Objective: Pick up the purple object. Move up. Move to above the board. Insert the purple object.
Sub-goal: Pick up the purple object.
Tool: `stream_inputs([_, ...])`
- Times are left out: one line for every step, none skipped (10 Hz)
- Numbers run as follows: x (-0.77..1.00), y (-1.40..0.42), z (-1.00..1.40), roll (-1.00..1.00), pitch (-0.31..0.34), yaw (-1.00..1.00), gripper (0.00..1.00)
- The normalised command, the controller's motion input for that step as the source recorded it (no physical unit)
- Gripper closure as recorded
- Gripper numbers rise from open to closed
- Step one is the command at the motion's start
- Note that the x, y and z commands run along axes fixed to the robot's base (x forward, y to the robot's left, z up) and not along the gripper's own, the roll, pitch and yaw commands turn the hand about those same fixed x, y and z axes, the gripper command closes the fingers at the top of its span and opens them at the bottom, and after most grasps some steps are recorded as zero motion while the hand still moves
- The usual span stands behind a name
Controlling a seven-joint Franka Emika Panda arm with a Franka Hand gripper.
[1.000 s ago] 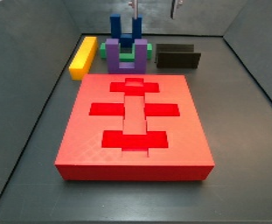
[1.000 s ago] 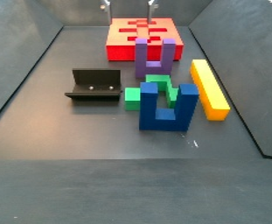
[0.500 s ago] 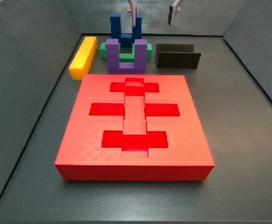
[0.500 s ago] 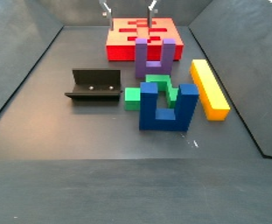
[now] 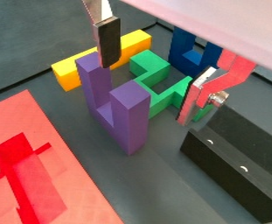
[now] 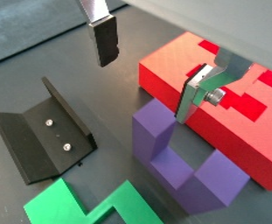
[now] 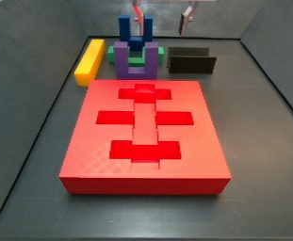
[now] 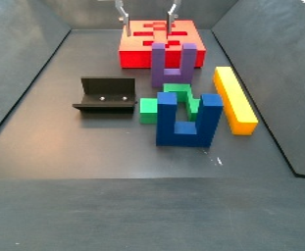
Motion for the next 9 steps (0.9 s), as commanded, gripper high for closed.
stream_inputs([-0.13,0.02,-0.19,0.07,0.000,-0.08,0.00])
stream_inputs([-0.07,0.02,-0.20,0.05,0.000,-0.09,0.00])
stream_inputs([-0.07,0.06,-0.25,0.02,0.000,-0.06,0.00])
stream_inputs([-0.10,0.07,-0.30,0.04,0.000,-0.05,0.00])
stream_inputs([-0.01,0.04,-0.31,0.03,0.000,-0.09,0.00])
stream_inputs([0.00,0.00,-0.30,0.02,0.000,-0.16,0.00])
stream_inputs([0.00,0.00,-0.32,0.03,0.000,-0.16,0.00])
stream_inputs([-0.08,0.00,-0.26,0.00,0.000,-0.22,0.00])
stream_inputs([0.00,0.00,-0.23,0.00,0.000,-0.31,0.00])
